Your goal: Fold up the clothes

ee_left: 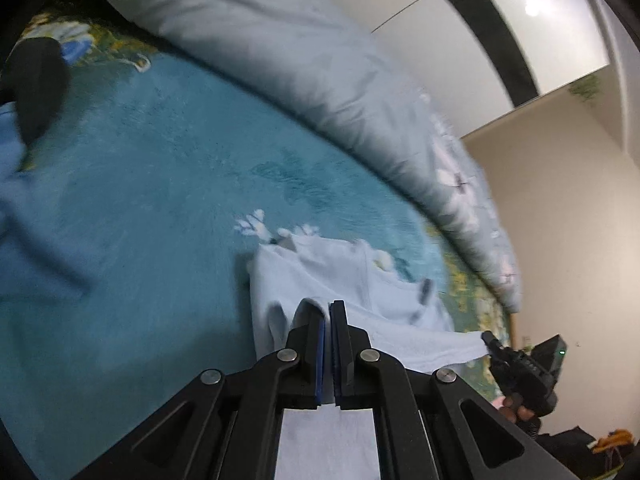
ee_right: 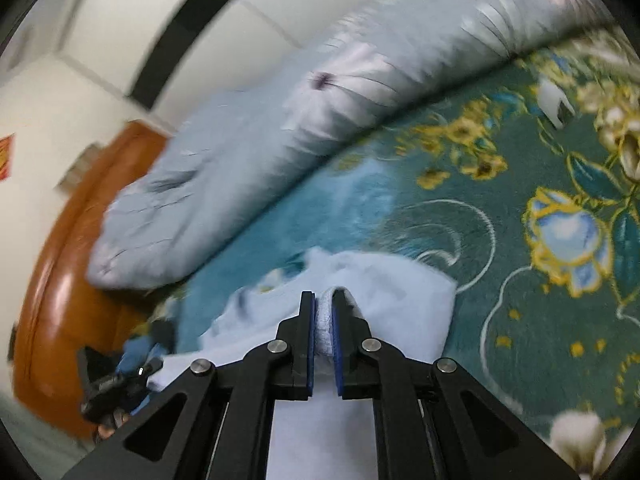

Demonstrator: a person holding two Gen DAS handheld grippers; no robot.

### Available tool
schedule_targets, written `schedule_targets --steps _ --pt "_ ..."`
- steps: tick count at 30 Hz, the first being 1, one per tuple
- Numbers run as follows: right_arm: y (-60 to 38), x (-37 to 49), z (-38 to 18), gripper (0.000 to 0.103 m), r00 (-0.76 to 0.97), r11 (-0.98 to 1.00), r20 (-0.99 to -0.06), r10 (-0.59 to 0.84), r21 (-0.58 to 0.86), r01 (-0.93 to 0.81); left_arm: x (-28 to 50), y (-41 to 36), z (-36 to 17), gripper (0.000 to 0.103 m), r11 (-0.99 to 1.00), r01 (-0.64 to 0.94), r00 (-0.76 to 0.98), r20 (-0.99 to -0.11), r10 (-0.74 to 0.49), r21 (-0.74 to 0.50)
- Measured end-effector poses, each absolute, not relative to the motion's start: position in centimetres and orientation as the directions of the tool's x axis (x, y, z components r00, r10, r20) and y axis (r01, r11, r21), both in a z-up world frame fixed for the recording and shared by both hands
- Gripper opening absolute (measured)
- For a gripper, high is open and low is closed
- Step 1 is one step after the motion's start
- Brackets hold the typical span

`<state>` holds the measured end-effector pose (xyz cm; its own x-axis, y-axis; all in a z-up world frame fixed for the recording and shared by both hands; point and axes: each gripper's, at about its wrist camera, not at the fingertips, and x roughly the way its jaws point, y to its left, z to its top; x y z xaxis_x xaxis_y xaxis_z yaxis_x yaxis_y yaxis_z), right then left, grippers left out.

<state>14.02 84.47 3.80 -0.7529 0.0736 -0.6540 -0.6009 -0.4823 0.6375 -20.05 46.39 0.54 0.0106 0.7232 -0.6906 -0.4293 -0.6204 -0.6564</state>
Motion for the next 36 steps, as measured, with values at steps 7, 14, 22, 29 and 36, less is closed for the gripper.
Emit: schedule_targets --steps 7,14,22,29,36 --pt "86.7 13.5 2.1 0.01 -0.729 -0.409 -0.678 0.094 0.641 -0.649 -21.9 48.6 -1.1 0.027 -0.533 -0.326 0.054 -0.578 0.814 -0.781" --pt "87.5 17.7 3.7 0.044 -0.802 -0.344 -0.571 0.172 0.728 -0.592 -22.9 43.3 0.3 0.075 -0.448 -0.164 -0.052 -0.446 0.894 -0.879" --pt "80.9 22.6 0.6 0.044 -0.687 -0.512 -0.725 -0.049 0.609 -0.606 -14.4 40.9 -2.4 0.075 -0.605 -0.425 0.171 -0.716 0.677 -0.674" --pt "76.6 24.0 -1.3 0.045 -0.685 -0.529 -0.716 -0.134 0.637 -0.562 -11.6 39.7 -4.0 0.075 -0.628 -0.343 0.237 -0.711 0.662 -0.699" --pt "76.4 23.1 -3.1 0.039 -0.783 -0.398 -0.601 -0.158 0.765 -0.507 -12.5 38.9 -5.1 0.074 -0.618 -0.182 0.171 -0.643 0.746 -0.765"
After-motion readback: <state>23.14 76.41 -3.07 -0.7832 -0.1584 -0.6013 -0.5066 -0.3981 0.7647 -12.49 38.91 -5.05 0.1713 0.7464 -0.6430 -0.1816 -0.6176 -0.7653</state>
